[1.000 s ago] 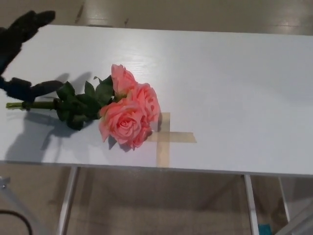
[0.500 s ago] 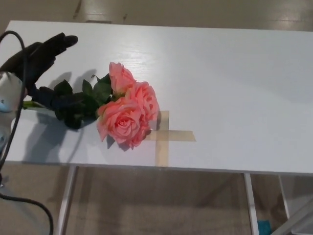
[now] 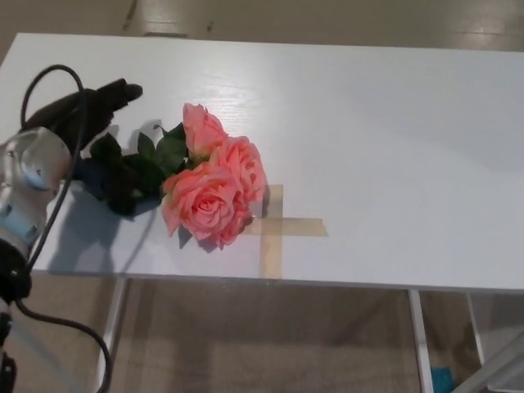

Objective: Use the left hand to pick up the rose and passes it to a human.

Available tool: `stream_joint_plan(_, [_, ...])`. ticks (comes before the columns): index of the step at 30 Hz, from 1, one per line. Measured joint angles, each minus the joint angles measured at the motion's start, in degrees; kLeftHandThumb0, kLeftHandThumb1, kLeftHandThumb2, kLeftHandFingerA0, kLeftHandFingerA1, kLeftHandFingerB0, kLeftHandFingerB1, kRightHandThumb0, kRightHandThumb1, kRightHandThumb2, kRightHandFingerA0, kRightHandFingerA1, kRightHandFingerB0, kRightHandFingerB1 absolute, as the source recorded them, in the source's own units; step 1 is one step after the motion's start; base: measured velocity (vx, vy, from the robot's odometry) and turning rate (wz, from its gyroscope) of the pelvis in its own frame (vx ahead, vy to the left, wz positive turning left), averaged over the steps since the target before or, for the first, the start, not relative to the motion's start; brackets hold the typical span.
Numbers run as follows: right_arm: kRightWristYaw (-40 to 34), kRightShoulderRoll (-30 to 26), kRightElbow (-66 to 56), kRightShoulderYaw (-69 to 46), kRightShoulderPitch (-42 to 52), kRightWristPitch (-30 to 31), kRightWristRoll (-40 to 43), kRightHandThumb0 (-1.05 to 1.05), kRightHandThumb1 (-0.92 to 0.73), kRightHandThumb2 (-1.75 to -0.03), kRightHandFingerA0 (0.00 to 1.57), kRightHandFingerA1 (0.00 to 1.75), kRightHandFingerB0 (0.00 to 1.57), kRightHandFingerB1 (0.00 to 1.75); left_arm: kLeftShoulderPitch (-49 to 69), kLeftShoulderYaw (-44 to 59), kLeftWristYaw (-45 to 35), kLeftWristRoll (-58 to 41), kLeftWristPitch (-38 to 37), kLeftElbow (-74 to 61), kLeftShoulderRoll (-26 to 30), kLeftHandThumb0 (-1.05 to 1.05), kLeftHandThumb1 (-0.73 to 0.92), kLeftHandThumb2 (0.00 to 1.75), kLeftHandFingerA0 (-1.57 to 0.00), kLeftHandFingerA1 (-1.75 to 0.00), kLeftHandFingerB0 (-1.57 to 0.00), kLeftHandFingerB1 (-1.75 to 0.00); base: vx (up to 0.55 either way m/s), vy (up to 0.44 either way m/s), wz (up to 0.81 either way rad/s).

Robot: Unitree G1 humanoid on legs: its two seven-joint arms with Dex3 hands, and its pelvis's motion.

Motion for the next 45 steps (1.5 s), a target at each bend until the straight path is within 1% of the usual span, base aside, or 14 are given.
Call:
stream_joint_plan(10, [0.6, 0.1, 0.0, -0.1, 0.0, 0.0, 0.1, -0.26, -0.66, -0.60, 0.68, 0.43, 0.50, 0.37, -0.3, -3.0, 0.8, 2.3, 0.4, 1.5, -3.4, -0.58, 0.38, 0.76, -0.06, -0.17, -0.06, -0.23, 0.00, 0.000, 0.00])
stream_joint_plan(11, [0.6, 0.1, 0.0, -0.1, -0.1, 0.0, 0.1, -0.35, -0.58, -0.75, 0.63, 0.52, 0.47, 0.47, -0.3, -3.1, 0.8, 2.4, 0.4, 1.5, -3.6, -0.58, 0.38, 0.76, -0.06, -0.17, -0.06, -0.23, 0.00, 0.000, 0.00])
stream_joint_plan(16, [0.7, 0.2, 0.0, -0.3, -0.7, 0.1, 0.2, -0.35, -0.58, -0.75, 0.63, 0.52, 0.46, 0.47, -0.7, -3.7, 1.0, 3.5, 0.7, 1.6, -4.1, -0.58, 0.39, 0.76, -0.07, -0.17, -0.07, -0.23, 0.00, 0.000, 0.00])
stream_joint_plan(18, [0.7, 0.2, 0.0, -0.4, -0.9, 0.1, 0.2, -0.35, -0.59, -0.74, 0.62, 0.51, 0.46, 0.46, -0.8, -3.9, 1.1, 3.8, 0.8, 1.6, -4.2, -0.58, 0.40, 0.72, -0.22, -0.42, -0.03, -0.24, 0.00, 0.000, 0.00])
stream_joint_plan(21, [0.8, 0.2, -0.1, -0.6, -0.9, 0.1, 0.4, -0.35, -0.59, -0.74, 0.62, 0.51, 0.46, 0.46, -0.8, -4.7, 1.1, 4.1, 0.5, 2.1, -4.5, -0.58, 0.40, 0.72, -0.22, -0.42, -0.03, -0.24, 0.00, 0.000, 0.00])
stream_joint_plan(22, [0.8, 0.2, -0.1, -0.7, -0.9, 0.1, 0.4, -0.35, -0.59, -0.74, 0.62, 0.51, 0.46, 0.46, -0.8, -4.9, 1.1, 4.3, 0.4, 2.3, -4.5, -0.29, 0.74, 0.62, -0.72, -1.01, -0.14, -0.28, 0.00, 0.000, 0.00])
stream_joint_plan(23, [0.9, 0.2, -0.1, -0.8, -0.9, 0.1, 0.4, -0.35, -0.59, -0.74, 0.62, 0.51, 0.46, 0.46, -0.9, -5.1, 1.1, 4.3, 0.2, 2.6, -4.6, -0.21, 0.77, 0.64, -0.58, -1.41, -0.26, -0.31, 0.00, 0.000, 0.00])
stream_joint_plan(24, [0.9, 0.2, -0.1, -1.0, -0.9, 0.1, 0.5, -0.35, -0.59, -0.74, 0.62, 0.51, 0.46, 0.46, -1.1, -5.6, 1.2, 4.5, -0.4, 3.5, -4.6, -0.16, 0.79, 0.64, -0.58, -1.44, -0.37, -0.33, 0.00, 0.000, 0.00])
stream_joint_plan(32, [1.0, 0.2, -0.2, -1.2, -1.0, 0.1, 0.5, -0.27, -0.66, -0.60, 0.67, 0.43, 0.49, 0.37, -3.8, -12.3, 3.8, 8.6, -3.2, 7.4, -5.1, -0.18, 0.67, 0.61, -0.67, -1.29, -0.65, -0.43, 0.00, 0.000, 0.00])
stream_joint_plan(33, [1.0, 0.2, -0.2, -1.2, -1.0, 0.1, 0.5, -0.27, -0.66, -0.60, 0.67, 0.43, 0.50, 0.37, -4.2, -13.3, 4.2, 9.3, -3.2, 7.8, -5.3, -0.20, 0.68, 0.60, -0.91, -0.90, -0.64, -0.44, 0.00, 0.000, 0.00])
stream_joint_plan(35, [1.1, 0.2, -0.2, -1.3, -1.0, 0.1, 0.5, -0.27, -0.66, -0.60, 0.67, 0.43, 0.50, 0.37, -4.8, -14.6, 4.6, 10.5, -3.0, 8.1, -5.5, -0.20, 0.68, 0.60, -0.91, -0.90, -0.64, -0.44, 0.00, 0.000, 0.00])
stream_joint_plan(36, [1.1, 0.2, -0.2, -1.3, -1.0, 0.1, 0.6, -0.28, -0.66, -0.60, 0.68, 0.43, 0.50, 0.37, -5.1, -15.0, 4.6, 10.8, -2.8, 8.3, -5.6, -0.22, 0.71, 0.62, -1.08, -0.65, -0.59, -0.43, 0.00, 0.000, 0.00])
stream_joint_plan(44, [1.5, 0.2, -0.1, -1.2, -2.0, 0.1, 0.5, -0.30, -0.67, -0.60, 0.67, 0.43, 0.51, 0.38, -6.1, -14.4, 4.6, 12.1, -2.4, 8.9, -6.1, -0.22, 0.73, 0.62, -0.99, -0.69, -0.60, -0.42, 0.00, 0.000, 0.00])
stream_joint_plan(45, [1.5, 0.2, -0.1, -1.1, -2.1, 0.1, 0.5, -0.30, -0.67, -0.60, 0.67, 0.43, 0.52, 0.38, -6.0, -14.1, 4.6, 12.1, -2.6, 8.9, -6.1, -0.22, 0.74, 0.62, -0.78, -0.96, -0.60, -0.41, 0.00, 0.000, 0.00])
